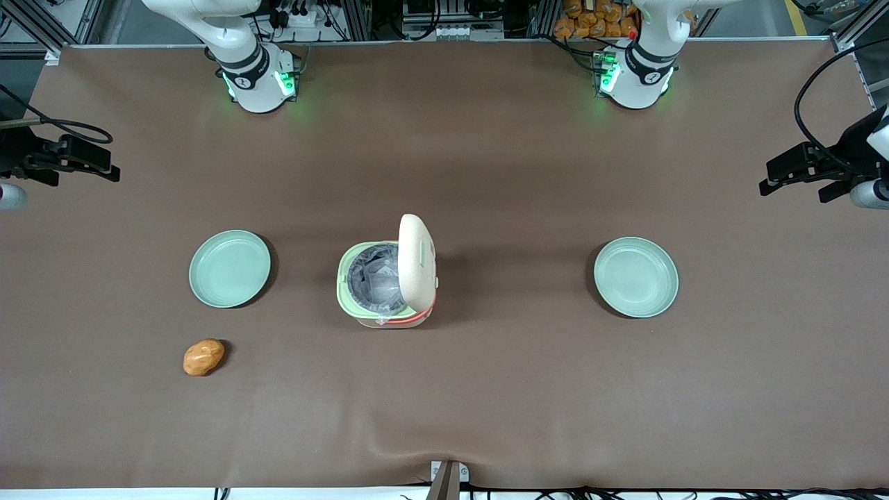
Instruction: Press rice cooker button with right arm
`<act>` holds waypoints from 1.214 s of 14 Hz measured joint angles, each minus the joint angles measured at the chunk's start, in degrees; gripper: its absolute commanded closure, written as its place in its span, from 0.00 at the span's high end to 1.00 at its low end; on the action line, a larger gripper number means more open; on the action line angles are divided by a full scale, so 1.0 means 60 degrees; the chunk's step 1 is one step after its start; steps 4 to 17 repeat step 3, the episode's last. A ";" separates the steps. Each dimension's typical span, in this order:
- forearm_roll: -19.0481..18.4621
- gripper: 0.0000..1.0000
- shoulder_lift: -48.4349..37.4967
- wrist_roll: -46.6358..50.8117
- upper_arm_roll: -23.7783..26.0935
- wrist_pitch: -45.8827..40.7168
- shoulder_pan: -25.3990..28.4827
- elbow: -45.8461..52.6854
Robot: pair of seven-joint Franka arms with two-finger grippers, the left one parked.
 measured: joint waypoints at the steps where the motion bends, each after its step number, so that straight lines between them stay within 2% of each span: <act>1: -0.0013 1.00 -0.0005 0.0000 0.0000 0.0014 -0.0003 -0.0003; 17: -0.0061 1.00 -0.0015 0.0000 -0.0002 0.0026 -0.0016 -0.0005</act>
